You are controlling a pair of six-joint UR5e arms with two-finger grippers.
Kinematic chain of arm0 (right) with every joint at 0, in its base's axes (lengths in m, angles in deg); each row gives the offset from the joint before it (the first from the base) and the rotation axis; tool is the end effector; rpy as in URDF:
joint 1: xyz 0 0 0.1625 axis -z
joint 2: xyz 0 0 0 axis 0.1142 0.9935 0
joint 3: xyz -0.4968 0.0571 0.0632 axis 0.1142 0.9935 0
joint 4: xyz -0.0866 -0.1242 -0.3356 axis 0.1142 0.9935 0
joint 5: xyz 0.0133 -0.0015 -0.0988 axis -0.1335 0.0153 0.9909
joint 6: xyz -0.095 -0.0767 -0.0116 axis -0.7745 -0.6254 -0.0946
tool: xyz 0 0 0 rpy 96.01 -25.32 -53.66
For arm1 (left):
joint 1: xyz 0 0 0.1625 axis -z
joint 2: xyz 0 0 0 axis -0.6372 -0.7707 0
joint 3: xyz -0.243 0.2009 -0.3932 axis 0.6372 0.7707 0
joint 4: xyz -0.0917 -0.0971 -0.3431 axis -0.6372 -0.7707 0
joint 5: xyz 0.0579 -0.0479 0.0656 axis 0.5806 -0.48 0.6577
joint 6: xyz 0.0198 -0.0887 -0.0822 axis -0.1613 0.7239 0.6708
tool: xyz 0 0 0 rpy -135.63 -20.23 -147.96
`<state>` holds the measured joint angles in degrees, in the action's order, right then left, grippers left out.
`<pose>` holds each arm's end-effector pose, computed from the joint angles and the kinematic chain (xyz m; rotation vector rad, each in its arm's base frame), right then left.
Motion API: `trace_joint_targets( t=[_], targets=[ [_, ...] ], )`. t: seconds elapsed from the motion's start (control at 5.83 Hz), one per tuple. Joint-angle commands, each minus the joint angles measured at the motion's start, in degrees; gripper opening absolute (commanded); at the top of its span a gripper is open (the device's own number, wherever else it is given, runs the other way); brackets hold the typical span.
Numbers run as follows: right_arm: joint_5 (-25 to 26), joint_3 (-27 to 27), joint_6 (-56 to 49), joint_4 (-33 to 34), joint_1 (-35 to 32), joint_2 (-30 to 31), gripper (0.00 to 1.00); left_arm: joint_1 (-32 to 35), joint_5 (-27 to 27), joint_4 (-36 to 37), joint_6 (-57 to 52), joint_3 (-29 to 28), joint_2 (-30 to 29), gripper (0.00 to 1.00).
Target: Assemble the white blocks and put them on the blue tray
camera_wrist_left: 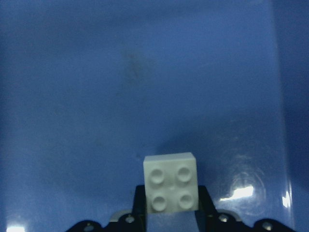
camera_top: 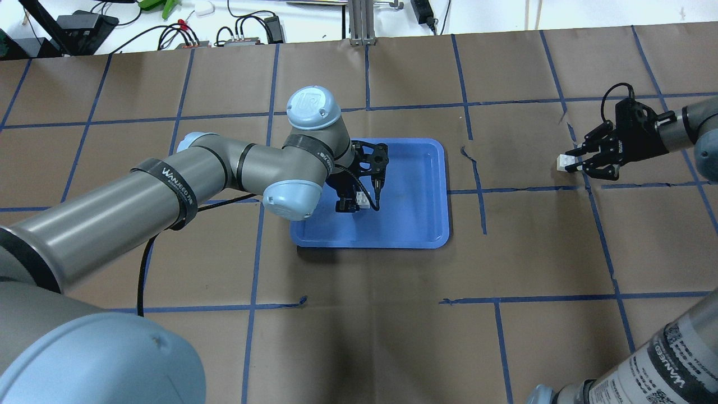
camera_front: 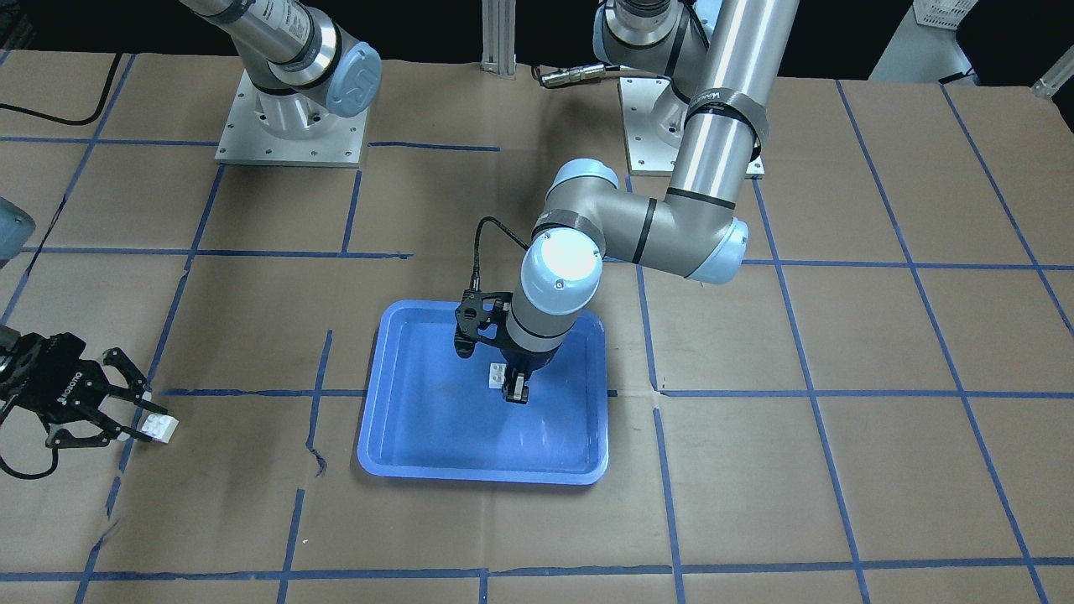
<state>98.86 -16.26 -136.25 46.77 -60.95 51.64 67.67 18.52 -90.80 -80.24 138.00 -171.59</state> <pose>-0.1726 -0.5935 0.2394 -1.6174 2.0844 -0.7414 -0.3269 -0.5419 0.2522 -2.2651 -1.9940 0.1341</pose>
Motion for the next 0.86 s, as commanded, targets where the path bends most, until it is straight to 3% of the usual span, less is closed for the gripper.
trace_joint_targets(
  t=[0.0, 0.17, 0.34, 0.69],
  targets=[
    [0.76, 2.82, 0.64, -1.29, -0.44, 2.05, 0.19, 0.14, -0.33, 0.48, 0.70, -0.02, -0.01, 0.16],
    [0.33, 3.46, 0.82, -2.51, -0.97, 4.59, 0.16, 0.14, -0.16, 0.48, 0.70, 0.07, -0.18, 0.78],
    [0.33, 3.46, 0.73, -4.53, -2.71, 7.84, 0.13, 0.14, 0.19, 0.05, 0.79, -0.02, 0.25, 0.98],
    [-0.37, 3.37, 0.29, -9.98, -5.71, 12.60, 0.10, -0.47, 0.37, -4.83, 0.36, -1.76, 4.63, 0.98]
  ],
)
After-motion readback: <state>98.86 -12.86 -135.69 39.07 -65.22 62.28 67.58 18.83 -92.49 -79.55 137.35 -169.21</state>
